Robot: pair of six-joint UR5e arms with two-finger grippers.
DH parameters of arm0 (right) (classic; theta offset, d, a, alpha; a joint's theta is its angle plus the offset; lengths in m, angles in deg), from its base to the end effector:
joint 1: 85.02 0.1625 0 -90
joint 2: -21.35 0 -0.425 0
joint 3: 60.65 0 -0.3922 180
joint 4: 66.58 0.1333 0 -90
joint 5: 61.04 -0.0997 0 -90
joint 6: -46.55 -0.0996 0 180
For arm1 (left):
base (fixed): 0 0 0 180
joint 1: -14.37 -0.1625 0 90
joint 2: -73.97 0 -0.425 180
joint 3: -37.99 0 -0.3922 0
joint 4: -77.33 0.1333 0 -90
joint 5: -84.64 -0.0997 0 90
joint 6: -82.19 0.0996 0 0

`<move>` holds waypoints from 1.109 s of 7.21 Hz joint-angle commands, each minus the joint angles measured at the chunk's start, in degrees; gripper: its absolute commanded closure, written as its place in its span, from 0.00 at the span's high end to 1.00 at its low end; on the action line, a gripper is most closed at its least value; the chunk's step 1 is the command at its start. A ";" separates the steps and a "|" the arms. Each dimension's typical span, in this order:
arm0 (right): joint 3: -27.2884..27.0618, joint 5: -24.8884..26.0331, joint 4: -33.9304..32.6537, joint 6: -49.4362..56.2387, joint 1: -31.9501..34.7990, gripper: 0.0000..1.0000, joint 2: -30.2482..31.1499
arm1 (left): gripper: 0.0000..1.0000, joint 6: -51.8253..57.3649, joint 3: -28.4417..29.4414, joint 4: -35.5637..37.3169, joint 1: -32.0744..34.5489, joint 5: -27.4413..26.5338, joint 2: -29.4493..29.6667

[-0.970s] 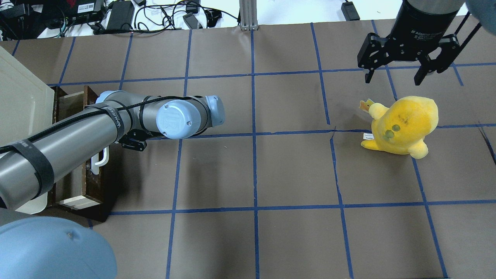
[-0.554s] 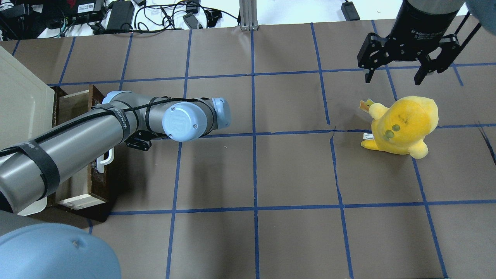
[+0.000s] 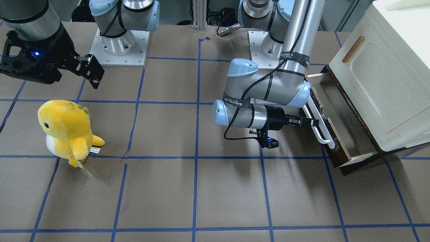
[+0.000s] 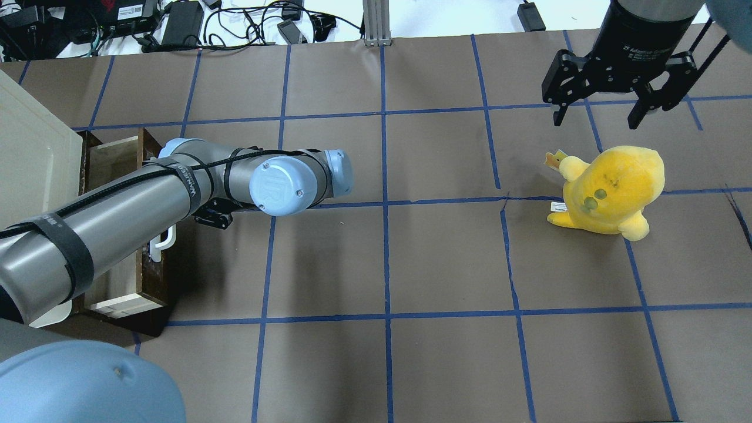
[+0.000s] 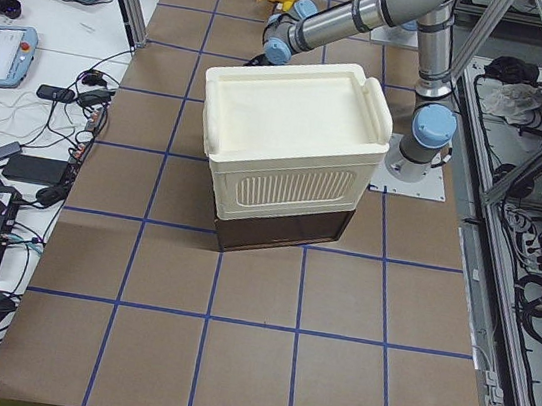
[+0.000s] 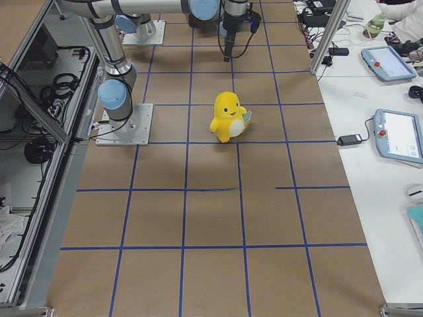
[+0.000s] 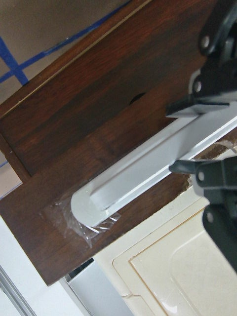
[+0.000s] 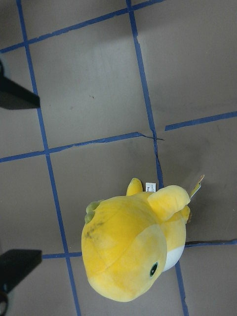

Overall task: Pull drawer sideways
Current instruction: 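Pull the handle with the left gripper, sliding the drawer out of the cabinet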

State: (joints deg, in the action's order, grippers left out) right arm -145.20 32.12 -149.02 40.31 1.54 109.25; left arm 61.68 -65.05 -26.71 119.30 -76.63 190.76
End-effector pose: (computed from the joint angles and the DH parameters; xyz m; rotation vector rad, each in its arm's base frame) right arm 0.0976 -0.5060 0.5036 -0.2570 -3.0720 -0.1112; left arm -0.1731 -0.4979 0.1913 0.5279 1.7028 0.4452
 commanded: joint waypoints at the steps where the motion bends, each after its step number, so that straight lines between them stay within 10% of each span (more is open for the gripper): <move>1: 0.00 0.00 0.09 0.00 0.01 1.00 0.00 | 0.33 0.04 0.03 0.06 0.80 -0.01 -0.07; 5: 0.00 0.00 0.00 0.00 0.01 1.00 0.00 | 0.36 -0.05 -0.15 -0.02 0.90 0.08 0.02; 6: 0.00 0.00 0.00 0.00 0.01 1.00 0.00 | 0.99 -1.35 0.11 0.93 0.90 0.52 -0.16; 8: 0.00 0.00 0.00 0.00 0.01 1.00 0.00 | 1.00 -0.75 0.90 5.15 0.90 6.20 -2.17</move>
State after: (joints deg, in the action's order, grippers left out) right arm -145.20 32.12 -148.98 40.31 1.52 109.25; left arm 60.88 -64.75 -23.36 120.20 -73.75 189.82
